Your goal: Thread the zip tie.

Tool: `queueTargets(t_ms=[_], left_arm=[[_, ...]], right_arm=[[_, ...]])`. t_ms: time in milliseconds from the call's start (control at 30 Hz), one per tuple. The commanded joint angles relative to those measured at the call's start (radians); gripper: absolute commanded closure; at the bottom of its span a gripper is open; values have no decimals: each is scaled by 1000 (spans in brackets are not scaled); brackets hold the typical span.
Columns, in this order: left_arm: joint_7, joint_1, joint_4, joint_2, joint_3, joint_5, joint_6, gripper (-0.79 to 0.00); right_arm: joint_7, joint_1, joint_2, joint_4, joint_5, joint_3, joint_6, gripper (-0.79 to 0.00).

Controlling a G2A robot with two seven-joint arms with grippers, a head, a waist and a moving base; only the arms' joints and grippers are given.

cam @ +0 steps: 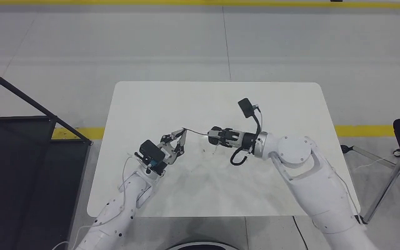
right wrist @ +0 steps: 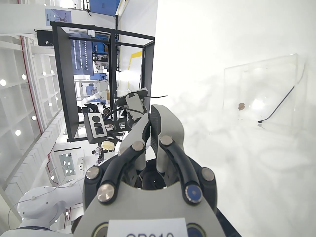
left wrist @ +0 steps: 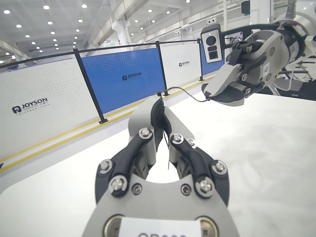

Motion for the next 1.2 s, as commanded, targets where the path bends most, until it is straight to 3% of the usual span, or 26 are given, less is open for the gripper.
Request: queueTargets(t_ms=[0, 333, 867, 1167], left_arm=[[6, 2, -1, -1, -2, -4, 2, 0], [17, 0, 6, -4, 1, 42, 34, 0], [31, -5, 21, -11, 11, 87, 55, 0], [40, -5, 26, -13, 11, 98, 51, 0]], right_arm=[[-3, 1, -1, 1, 3, 1, 9, 0], [0, 5, -2, 3, 11, 5, 23, 0], [-10, -41, 2, -21, 46, 46, -65, 0], [0, -28, 2, -21, 1, 28, -21, 0]])
